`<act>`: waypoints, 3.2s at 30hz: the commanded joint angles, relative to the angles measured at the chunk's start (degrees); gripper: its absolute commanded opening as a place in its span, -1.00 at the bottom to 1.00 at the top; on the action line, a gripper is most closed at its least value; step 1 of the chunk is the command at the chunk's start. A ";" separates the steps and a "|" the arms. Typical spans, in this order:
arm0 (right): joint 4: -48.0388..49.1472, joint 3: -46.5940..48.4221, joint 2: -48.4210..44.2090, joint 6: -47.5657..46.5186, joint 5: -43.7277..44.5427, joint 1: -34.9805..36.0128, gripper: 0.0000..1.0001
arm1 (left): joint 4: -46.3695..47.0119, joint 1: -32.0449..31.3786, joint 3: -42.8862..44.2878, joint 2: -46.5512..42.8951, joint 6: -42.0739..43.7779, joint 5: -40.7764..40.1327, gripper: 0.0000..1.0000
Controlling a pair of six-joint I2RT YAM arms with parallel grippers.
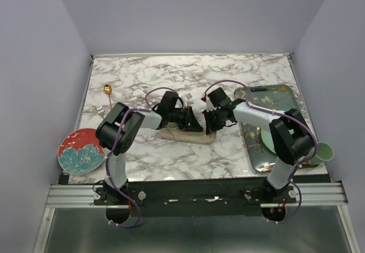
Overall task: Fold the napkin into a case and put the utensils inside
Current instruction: Stuff the top corner of the smaller-rectangle-folded napkin into the folded napkin, then smooth out the smaller rectangle-folded napkin at the center of the board.
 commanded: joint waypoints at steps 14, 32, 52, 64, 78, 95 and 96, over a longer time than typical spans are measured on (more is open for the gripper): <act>-7.53 3.39 6.13 -3.81 4.80 0.08 -0.83 | -15.18 11.16 -0.93 -1.50 12.66 -1.70 -0.54; -8.15 5.59 6.21 -10.66 -0.29 0.17 -0.83 | -64.30 20.04 22.08 -8.98 86.96 6.92 0.45; -9.55 6.38 8.06 -10.58 -1.52 0.16 -0.84 | -64.75 11.60 24.20 -1.50 97.22 0.68 0.16; -13.33 11.47 2.26 -11.37 -5.65 0.08 -0.29 | -66.24 10.10 23.68 1.58 95.36 -3.82 -0.47; -9.46 18.06 2.95 -9.79 -9.87 -0.97 0.08 | -58.60 10.37 16.30 -10.45 99.84 0.41 -0.17; -6.30 27.48 17.90 -6.71 -19.71 -1.07 -0.08 | -55.43 5.27 13.14 -11.69 110.58 -6.45 -0.20; -6.21 27.30 18.16 -6.54 -20.33 -1.07 -0.10 | -55.26 5.10 13.13 -11.61 110.66 -6.71 -0.20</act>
